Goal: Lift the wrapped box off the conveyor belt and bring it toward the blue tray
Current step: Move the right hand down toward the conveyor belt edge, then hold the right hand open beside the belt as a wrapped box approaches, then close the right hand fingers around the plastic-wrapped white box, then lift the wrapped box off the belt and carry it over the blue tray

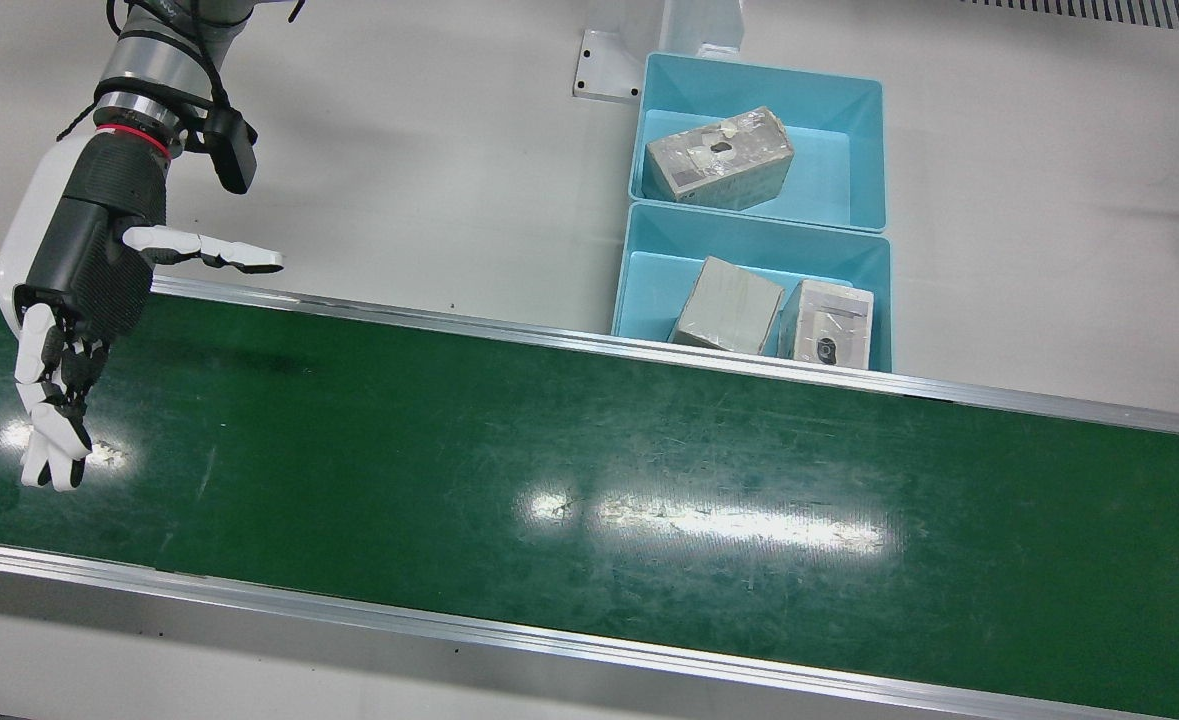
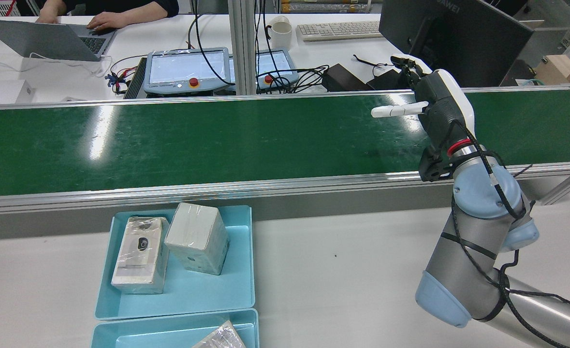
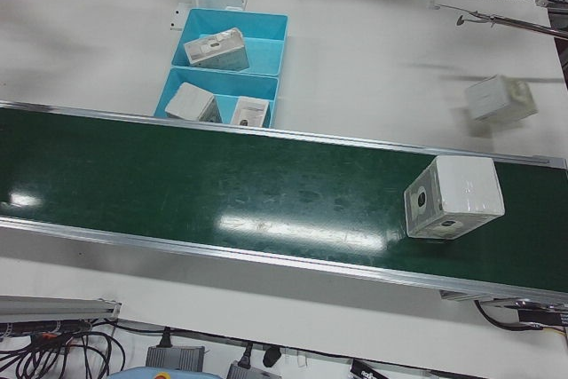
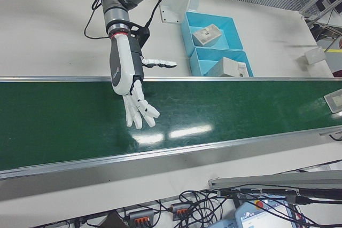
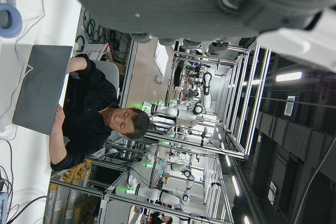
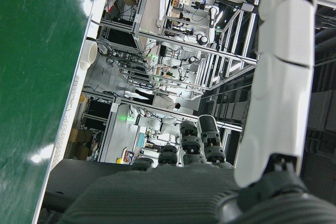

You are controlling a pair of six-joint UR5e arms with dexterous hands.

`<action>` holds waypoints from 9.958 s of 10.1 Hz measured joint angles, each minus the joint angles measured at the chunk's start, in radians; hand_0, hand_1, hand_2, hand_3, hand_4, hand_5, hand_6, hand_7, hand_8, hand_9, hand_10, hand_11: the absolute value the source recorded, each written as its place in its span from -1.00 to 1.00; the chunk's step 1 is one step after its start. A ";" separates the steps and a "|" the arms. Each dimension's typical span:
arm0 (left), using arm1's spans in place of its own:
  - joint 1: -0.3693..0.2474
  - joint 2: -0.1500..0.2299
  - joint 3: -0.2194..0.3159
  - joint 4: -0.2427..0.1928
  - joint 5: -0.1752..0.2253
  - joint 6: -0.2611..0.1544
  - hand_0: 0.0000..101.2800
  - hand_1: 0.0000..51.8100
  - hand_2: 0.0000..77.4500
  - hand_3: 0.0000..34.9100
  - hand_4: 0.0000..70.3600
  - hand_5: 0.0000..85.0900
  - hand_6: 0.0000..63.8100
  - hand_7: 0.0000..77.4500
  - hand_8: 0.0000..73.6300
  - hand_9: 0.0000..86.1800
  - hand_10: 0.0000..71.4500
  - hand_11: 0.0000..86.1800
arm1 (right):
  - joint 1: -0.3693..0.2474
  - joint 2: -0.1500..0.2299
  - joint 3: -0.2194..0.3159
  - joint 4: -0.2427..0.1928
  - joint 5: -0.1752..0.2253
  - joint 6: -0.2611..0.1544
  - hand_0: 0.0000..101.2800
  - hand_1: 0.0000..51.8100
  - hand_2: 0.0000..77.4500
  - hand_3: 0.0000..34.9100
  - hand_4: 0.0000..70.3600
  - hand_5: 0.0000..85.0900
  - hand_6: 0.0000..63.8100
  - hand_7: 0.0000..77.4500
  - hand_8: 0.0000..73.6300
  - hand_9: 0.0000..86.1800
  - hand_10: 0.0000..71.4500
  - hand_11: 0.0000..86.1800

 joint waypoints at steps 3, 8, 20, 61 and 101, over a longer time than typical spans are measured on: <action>0.000 0.000 0.000 0.000 0.000 0.000 -1.00 -1.00 -0.99 -1.00 -1.00 -0.99 -1.00 -1.00 -0.99 -1.00 -0.98 -0.99 | -0.001 -0.003 -0.001 0.018 0.000 0.003 -0.08 -0.45 -0.75 -1.00 -0.95 -0.40 -0.86 -0.86 -0.93 -0.85 -1.00 -0.96; 0.000 0.000 0.000 0.000 0.000 0.000 -1.00 -1.00 -0.99 -1.00 -1.00 -0.97 -1.00 -1.00 -0.99 -1.00 -0.98 -0.99 | -0.007 0.064 -0.059 0.061 -0.112 -0.022 -0.05 -0.31 -0.68 -1.00 -0.91 -0.37 -0.80 -0.94 -0.88 -0.90 -0.86 -0.92; 0.000 0.000 0.000 0.000 0.000 0.000 -1.00 -1.00 -0.97 -1.00 -1.00 -0.99 -1.00 -1.00 -0.99 -1.00 -1.00 -0.99 | 0.120 0.189 -0.243 0.235 -0.400 -0.027 -0.03 -0.39 -0.80 -0.86 -0.86 -0.42 -0.80 -0.90 -0.93 -0.96 -1.00 -0.96; 0.000 0.000 0.000 0.000 0.000 0.000 -1.00 -1.00 -0.99 -1.00 -1.00 -0.99 -1.00 -0.99 -0.99 -1.00 -0.98 -0.99 | 0.081 0.175 -0.252 0.248 -0.394 -0.042 -0.07 -0.66 -0.87 -0.44 -0.95 -0.45 -0.90 -0.93 -0.88 -0.96 -1.00 -0.96; 0.000 0.000 0.000 0.000 0.000 0.000 -1.00 -1.00 -0.99 -1.00 -1.00 -0.97 -1.00 -1.00 -0.99 -1.00 -0.98 -0.99 | -0.051 0.170 0.005 0.330 -0.320 -0.279 -0.09 -0.94 -0.07 -1.00 -0.75 0.64 0.32 0.18 0.41 0.42 0.18 0.38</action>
